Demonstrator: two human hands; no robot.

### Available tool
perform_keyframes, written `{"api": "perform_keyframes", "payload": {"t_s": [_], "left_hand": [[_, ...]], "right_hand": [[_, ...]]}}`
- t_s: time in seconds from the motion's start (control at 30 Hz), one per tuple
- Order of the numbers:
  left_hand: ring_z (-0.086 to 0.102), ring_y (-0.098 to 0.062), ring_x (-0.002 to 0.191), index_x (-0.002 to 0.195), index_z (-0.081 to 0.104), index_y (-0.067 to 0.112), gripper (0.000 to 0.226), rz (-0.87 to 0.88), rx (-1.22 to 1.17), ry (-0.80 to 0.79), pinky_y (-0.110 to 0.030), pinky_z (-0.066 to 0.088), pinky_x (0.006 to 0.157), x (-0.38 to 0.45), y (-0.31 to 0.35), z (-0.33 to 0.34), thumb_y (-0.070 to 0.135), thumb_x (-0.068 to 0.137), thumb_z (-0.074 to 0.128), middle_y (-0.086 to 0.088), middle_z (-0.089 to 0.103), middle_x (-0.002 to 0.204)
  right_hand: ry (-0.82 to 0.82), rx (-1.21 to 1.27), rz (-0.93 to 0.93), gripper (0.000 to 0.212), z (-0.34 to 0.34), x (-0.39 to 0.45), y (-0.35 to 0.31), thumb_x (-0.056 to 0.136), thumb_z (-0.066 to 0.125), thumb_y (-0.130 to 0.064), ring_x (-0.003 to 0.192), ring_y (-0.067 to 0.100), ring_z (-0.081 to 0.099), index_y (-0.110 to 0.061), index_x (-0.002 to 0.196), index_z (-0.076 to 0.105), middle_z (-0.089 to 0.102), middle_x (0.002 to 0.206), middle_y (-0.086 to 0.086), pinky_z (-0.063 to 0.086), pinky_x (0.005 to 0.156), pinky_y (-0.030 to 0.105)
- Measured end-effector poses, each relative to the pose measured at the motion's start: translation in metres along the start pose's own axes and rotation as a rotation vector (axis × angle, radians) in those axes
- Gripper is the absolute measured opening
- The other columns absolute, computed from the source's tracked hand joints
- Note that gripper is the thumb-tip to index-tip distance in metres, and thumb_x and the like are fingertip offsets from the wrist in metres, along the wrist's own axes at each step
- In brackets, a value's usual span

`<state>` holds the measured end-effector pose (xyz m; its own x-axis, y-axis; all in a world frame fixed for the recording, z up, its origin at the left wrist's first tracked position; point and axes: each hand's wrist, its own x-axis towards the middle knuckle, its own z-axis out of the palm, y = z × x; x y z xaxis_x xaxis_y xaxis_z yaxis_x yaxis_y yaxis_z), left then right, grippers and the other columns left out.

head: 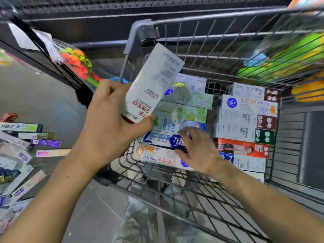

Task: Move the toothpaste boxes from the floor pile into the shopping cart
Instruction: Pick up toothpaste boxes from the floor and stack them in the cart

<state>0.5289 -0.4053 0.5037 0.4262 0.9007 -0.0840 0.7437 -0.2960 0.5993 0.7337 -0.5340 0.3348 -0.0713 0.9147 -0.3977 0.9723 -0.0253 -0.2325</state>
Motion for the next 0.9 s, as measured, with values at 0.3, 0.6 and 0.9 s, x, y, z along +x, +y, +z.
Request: {"api": "perform_keyframes", "payload": {"t_s": [0.3,0.6,0.9], "left_hand": [[0.059,-0.026,0.095,0.124,0.057,0.019,0.064,0.201,0.261,-0.293,-0.034,0.043,0.071,0.081,0.005,0.072,0.052,0.069,0.062,-0.003,0.062,0.104],[0.052,-0.032,0.099,0.125,0.053,0.01,0.055,0.483,0.574,-0.452,-0.048,0.046,0.091,0.181,-0.014,0.143,0.039,0.081,0.067,-0.011,0.063,0.114],[0.048,-0.038,0.122,0.148,0.043,0.008,0.068,0.568,0.771,-0.295,-0.048,0.037,0.102,0.181,-0.043,0.154,0.038,0.092,0.065,-0.014,0.05,0.142]], "right_hand": [[0.032,0.04,0.187,0.087,-0.016,-0.01,0.054,0.091,0.028,-0.069,0.148,0.034,0.03,-0.007,0.152,0.037,0.032,0.16,0.018,0.031,0.119,0.049],[0.074,0.155,0.268,0.093,0.005,0.006,0.052,0.087,0.019,-0.07,0.152,0.032,0.018,-0.008,0.156,0.027,0.02,0.164,0.017,0.02,0.123,0.048],[0.137,0.174,0.309,0.092,0.011,0.014,0.059,0.088,0.019,-0.069,0.154,0.029,0.01,-0.009,0.158,0.022,0.01,0.167,0.013,0.011,0.124,0.046]]}}
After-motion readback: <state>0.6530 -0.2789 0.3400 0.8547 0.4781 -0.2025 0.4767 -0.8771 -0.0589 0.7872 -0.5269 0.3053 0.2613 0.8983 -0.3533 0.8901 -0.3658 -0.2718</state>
